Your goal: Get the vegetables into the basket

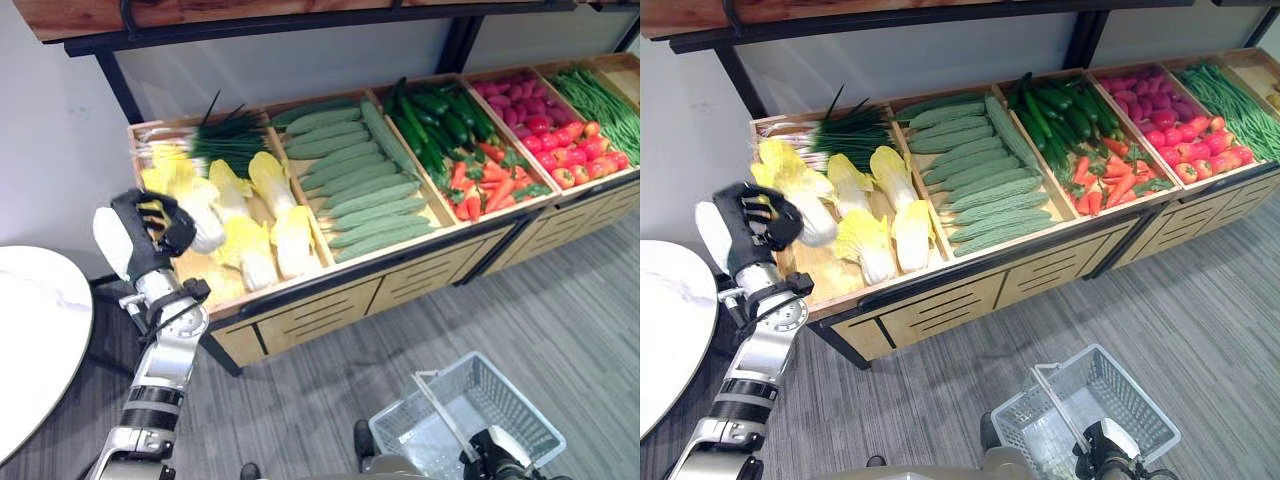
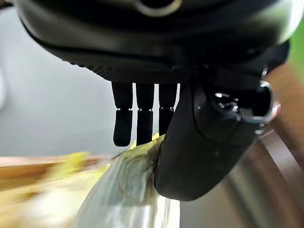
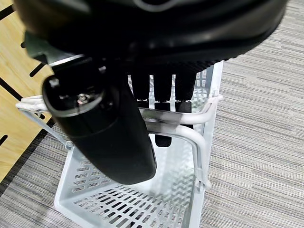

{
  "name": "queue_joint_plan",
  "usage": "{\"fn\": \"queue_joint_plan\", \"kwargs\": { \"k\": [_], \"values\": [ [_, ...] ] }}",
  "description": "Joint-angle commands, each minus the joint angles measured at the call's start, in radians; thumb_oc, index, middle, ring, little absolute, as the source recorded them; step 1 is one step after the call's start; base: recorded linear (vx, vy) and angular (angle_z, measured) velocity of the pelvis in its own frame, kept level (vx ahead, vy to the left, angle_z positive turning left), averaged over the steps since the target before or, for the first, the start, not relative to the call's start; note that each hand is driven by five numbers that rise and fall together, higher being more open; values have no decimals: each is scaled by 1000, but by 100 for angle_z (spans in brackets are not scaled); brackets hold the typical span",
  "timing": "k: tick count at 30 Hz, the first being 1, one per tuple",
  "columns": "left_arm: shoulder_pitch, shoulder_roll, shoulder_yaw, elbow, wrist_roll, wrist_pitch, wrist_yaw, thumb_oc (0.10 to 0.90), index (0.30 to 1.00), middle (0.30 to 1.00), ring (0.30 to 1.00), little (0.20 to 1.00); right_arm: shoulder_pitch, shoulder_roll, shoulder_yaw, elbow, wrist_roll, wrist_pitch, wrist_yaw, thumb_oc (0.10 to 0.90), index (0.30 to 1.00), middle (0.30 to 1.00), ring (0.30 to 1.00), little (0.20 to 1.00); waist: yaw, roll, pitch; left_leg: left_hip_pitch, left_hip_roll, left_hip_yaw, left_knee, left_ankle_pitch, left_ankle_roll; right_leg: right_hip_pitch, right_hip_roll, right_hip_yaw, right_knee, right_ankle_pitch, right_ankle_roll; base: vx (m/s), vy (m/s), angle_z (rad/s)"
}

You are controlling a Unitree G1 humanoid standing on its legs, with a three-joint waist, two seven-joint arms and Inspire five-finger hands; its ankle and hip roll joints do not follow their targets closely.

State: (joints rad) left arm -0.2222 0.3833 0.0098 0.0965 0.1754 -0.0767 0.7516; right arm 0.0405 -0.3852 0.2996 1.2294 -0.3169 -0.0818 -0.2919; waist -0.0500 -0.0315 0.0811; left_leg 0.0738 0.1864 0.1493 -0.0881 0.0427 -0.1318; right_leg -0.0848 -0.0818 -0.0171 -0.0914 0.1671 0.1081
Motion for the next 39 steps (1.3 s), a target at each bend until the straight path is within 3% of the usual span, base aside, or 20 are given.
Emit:
{"fn": "queue_joint_plan", "kwargs": {
  "k": [1,2,3,6,7,8,11,18,20,27,28,29,30,31,34,36,38,39],
  "values": [
    [-32,54,17,-99,-272,-244,-182,400,300,300,300,300,-33,-7,-14,21,26,-20,-10,400,300,300,300,300,4,-48,-36,-32,-20,-45,1,-27,2,29,-69,-49,4,-40,70,-27,35,2],
    [-9,55,17,-113,-367,-273,-243,400,300,300,300,300,-32,-11,-15,18,30,-19,-3,400,300,300,300,300,5,-46,-36,-31,-20,-47,1,-26,2,31,-70,-50,4,-40,70,0,0,0],
    [-7,57,19,-113,-372,-274,-247,400,300,300,300,300,-31,-11,-15,17,30,-19,-2,400,300,300,300,300,5,-46,-37,-31,-20,-47,1,-26,2,31,-70,-50,4,-40,70,0,0,0],
    [53,28,-1,-139,-666,-308,-445,400,300,300,300,300,-29,-16,-22,13,23,-14,24,400,300,300,300,300,7,-45,-39,-29,-24,-49,1,-25,3,34,-72,-50,4,-39,69,0,5,1],
    [53,28,0,-139,-666,-308,-445,400,300,300,300,300,-29,-16,-22,13,23,-14,24,400,300,300,300,300,7,-45,-39,-29,-24,-49,1,-25,3,33,-72,-50,4,-39,69,0,0,0],
    [120,28,-21,-191,-793,-299,-572,400,300,300,300,300,-21,-19,-37,2,16,-17,43,400,300,300,300,300,10,-44,-41,-26,-25,-51,1,-26,7,36,-74,-49,4,-38,67,0,0,0],
    [168,37,-34,-227,-865,-290,-656,400,300,300,300,300,-21,-21,-44,3,10,-19,54,400,300,300,300,300,12,-45,-42,-19,-26,-49,1,-31,11,39,-75,-45,4,-39,69,0,0,0],
    [214,48,-50,-264,-926,-277,-744,400,300,300,300,300,-28,-22,-60,15,7,-24,70,400,300,300,300,300,27,-50,-25,9,-41,-37,11,-33,32,53,-85,-30,4,-42,68,-6,38,-1],
    [218,55,-57,-258,-952,-276,-772,400,300,300,300,300,-29,-21,-73,10,18,-25,70,400,300,300,300,300,34,-63,-7,-32,-58,-42,86,-65,41,50,-100,-23,4,-30,71,-77,70,-5],
    [203,74,-92,-288,-961,-272,-796,400,300,300,300,300,-42,-18,-90,19,30,-16,76,400,300,300,300,300,36,-89,15,-57,-105,-24,157,-121,80,28,-142,-2,17,14,101,-46,134,-2],
    [199,78,-103,-297,-955,-275,-795,400,300,300,300,300,-43,-19,-91,19,30,-15,77,400,300,300,300,300,35,-93,20,-55,-116,-22,158,-126,89,19,-149,7,29,26,107,-76,171,-9],
    [187,79,-115,-290,-960,-275,-797,400,300,300,300,300,-40,-15,-93,3,30,-15,80,400,300,300,300,300,26,-106,30,-53,-136,-11,153,-128,102,-10,-167,23,53,85,126,-76,171,-16],
    [187,79,-115,-289,-960,-275,-798,400,300,300,300,300,-40,-15,-93,3,30,-15,80,400,300,300,300,300,27,-107,30,-53,-137,-9,153,-128,102,-10,-167,24,52,86,127,-89,197,-23],
    [181,78,-125,-286,-971,-281,-804,400,300,300,300,300,-42,-17,-92,1,28,-13,77,400,300,300,300,300,20,-113,33,-49,-150,4,142,-129,108,-28,-180,32,48,137,143,-53,120,-24],
    [165,84,-129,-288,-992,-282,-813,400,300,300,300,300,-60,-14,-94,-7,33,-8,70,400,300,300,300,300,17,-115,39,-53,-158,28,129,-122,114,-72,-191,61,40,203,153,-117,125,-27],
    [153,90,-137,-279,-998,-280,-819,400,300,300,300,300,-64,-11,-88,-12,35,-8,68,400,300,300,300,300,25,-111,44,-60,-151,43,131,-118,120,-78,-194,26,49,181,143,-123,85,-62],
    [134,90,-152,-273,-995,-277,-820,400,300,300,300,300,-61,-8,-93,-18,40,-8,61,400,300,300,300,300,34,-101,50,-63,-142,67,129,-116,127,-67,-202,-60,98,130,123,-103,66,-61],
    [134,91,-152,-273,-995,-277,-820,400,300,300,300,300,-62,-8,-93,-18,40,-8,61,400,300,300,300,300,33,-104,48,-67,-143,67,128,-112,127,-71,-204,-59,98,131,123,-146,122,-60]
  ]
}}
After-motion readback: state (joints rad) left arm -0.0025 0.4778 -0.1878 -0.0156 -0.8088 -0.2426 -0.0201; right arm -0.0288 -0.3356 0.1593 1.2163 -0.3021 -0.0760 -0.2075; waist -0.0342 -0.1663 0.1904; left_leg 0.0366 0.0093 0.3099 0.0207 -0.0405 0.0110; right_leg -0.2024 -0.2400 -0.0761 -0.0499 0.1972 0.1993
